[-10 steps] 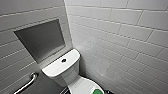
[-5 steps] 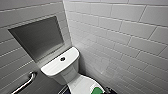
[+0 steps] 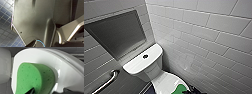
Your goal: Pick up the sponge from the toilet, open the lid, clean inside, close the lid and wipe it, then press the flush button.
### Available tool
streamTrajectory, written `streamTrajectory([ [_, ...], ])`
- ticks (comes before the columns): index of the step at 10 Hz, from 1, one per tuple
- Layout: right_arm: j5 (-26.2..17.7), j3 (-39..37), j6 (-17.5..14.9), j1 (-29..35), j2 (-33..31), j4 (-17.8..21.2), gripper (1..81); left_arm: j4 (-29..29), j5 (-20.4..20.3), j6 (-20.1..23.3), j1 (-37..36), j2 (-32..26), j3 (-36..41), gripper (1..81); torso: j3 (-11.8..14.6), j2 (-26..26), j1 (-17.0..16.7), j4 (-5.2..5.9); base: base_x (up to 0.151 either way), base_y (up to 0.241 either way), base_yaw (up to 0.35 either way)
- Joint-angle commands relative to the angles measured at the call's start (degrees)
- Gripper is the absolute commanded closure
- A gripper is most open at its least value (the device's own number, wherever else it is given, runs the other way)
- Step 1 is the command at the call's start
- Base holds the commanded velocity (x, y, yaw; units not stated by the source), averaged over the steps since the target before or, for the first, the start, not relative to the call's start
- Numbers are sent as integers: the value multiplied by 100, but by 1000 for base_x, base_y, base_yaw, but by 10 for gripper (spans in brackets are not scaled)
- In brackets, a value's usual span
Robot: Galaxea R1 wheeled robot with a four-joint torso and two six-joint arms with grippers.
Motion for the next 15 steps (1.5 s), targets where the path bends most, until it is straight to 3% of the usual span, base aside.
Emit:
streamTrajectory([
  [1, -314, 514, -62, 548, 24, -79, 10, -44, 445, 7, 44, -42, 20, 10, 0, 0, 0, 0, 0, 0, 0],
  [6, -261, 1797, -44, 531, -697, -114, 10, -35, 436, 16, 44, -16, 20, 10, -4, 0, 0, -2, 0, 0, 0],
  [15, -402, 646, -44, 689, 472, -131, 10, -53, 427, 16, 44, -16, 2, 10, -4, 0, 0, -2, 0, 0, 0],
])
